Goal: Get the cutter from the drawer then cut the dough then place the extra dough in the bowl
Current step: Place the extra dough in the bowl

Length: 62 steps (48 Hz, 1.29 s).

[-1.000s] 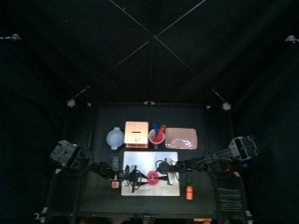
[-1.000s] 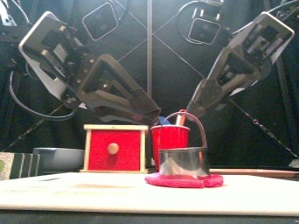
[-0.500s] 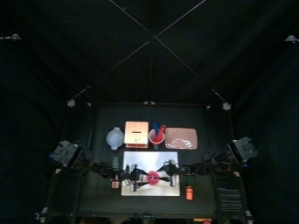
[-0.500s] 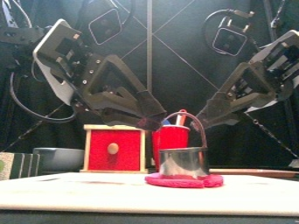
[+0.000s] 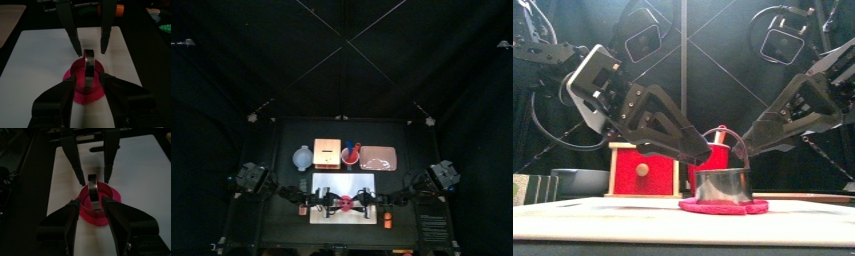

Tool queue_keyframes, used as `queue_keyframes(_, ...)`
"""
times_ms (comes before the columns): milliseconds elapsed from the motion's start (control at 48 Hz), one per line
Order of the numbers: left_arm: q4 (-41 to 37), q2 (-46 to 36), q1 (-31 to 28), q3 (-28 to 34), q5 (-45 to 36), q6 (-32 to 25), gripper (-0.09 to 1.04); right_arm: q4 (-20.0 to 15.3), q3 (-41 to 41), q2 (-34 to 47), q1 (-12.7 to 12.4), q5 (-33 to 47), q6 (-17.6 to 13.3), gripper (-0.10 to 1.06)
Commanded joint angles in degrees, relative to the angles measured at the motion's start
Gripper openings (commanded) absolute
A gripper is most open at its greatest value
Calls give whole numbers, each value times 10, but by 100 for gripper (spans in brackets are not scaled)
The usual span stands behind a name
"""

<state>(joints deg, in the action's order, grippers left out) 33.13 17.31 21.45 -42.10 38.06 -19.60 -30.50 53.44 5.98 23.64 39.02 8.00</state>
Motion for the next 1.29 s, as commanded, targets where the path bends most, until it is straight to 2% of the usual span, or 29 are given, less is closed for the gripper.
queue_keyframes(21,1,-7,-2,14,3,-1,77,2,-11,-11,0,4,2,69)
queue_keyframes(167,1,-7,-2,15,1,-2,73,4,-11,-9,-3,-7,0,61)
queue_keyframes(542,0,-6,-2,15,-25,-2,71,4,-22,10,-6,-34,1,59)
queue_keyframes(979,-3,-6,-3,20,-48,-4,55,-4,-20,12,-18,-88,-2,59)
queue_keyframes(1292,-4,-7,-4,21,-89,-4,54,-13,-16,25,-30,-132,-2,59)
